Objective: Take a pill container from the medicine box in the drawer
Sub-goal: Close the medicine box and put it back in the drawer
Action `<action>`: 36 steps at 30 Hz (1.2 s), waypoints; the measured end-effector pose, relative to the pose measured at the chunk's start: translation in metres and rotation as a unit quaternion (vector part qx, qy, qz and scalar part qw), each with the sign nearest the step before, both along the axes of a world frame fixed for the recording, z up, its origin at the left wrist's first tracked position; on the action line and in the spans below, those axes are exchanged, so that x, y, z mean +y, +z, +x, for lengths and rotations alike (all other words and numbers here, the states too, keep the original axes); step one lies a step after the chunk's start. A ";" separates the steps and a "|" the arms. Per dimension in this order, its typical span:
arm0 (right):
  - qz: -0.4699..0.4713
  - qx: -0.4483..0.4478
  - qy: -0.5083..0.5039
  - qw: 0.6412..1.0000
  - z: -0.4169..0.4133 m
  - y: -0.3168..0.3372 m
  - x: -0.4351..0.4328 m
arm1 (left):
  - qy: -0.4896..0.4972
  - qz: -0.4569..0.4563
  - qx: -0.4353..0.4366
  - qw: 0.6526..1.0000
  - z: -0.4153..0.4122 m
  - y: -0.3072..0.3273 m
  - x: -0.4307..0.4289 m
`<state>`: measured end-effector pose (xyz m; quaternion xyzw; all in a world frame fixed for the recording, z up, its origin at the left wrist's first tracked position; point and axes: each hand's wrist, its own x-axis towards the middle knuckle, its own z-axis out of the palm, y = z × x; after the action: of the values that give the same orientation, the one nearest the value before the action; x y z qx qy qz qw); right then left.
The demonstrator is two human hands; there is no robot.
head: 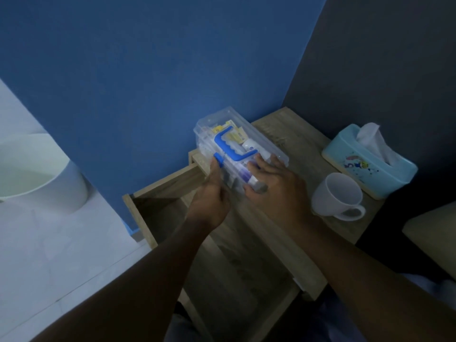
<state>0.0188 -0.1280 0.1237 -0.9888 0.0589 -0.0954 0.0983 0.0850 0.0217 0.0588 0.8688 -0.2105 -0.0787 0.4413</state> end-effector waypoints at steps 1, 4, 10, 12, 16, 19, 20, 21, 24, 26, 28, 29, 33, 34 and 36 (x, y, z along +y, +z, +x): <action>0.010 -0.026 -0.001 1.000 0.003 0.004 -0.001 | 0.022 -0.003 0.013 1.000 0.002 -0.001 0.004; -0.004 -0.047 -0.022 0.999 0.018 0.017 -0.003 | 0.084 -0.010 0.048 0.995 0.015 0.004 0.009; 0.069 -0.068 -0.154 0.983 0.032 0.013 -0.007 | 0.163 -0.066 -0.026 0.984 0.058 0.040 0.005; 0.161 -0.030 -0.224 0.961 0.034 0.005 -0.007 | 0.181 -0.066 -0.004 0.981 0.074 0.046 -0.001; 0.288 -0.026 -0.263 0.920 0.031 -0.016 -0.010 | 0.170 -0.055 0.035 0.983 0.103 0.052 -0.015; 0.357 -0.036 -0.263 0.896 0.032 -0.021 -0.019 | 0.160 -0.046 0.074 0.983 0.114 0.051 -0.019; 0.381 -0.037 -0.273 0.882 0.033 -0.021 -0.022 | 0.161 -0.050 0.080 0.982 0.115 0.050 -0.019; 0.402 -0.037 -0.286 0.869 0.034 -0.020 -0.024 | 0.163 -0.058 0.084 0.981 0.115 0.049 -0.020; 0.456 -0.023 -0.310 0.834 0.034 -0.013 -0.027 | 0.180 -0.081 0.104 0.975 0.112 0.052 -0.017; 0.487 -0.018 -0.314 0.815 0.029 -0.007 -0.028 | 0.194 -0.084 0.117 0.970 0.108 0.055 -0.012; 0.486 -0.016 -0.306 0.819 0.019 -0.004 -0.025 | 0.200 -0.073 0.115 0.970 0.098 0.057 -0.003; 0.482 -0.016 -0.298 0.823 0.013 -0.004 -0.021 | 0.202 -0.065 0.112 0.971 0.091 0.058 0.003; 0.501 -0.023 -0.257 0.826 -0.014 -0.002 0.003 | 0.216 -0.053 0.119 0.968 0.064 0.063 0.033; 0.512 -0.028 -0.250 0.822 -0.022 0.000 0.010 | 0.219 -0.051 0.120 0.967 0.057 0.065 0.041; 0.528 -0.037 -0.243 0.813 -0.036 0.003 0.025 | 0.228 -0.034 0.113 0.966 0.043 0.070 0.057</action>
<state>-0.0168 -0.1034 0.1263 -0.7340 0.3352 -0.1068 0.5809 0.1284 0.0791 0.1284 0.8636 0.0420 -0.0665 0.4981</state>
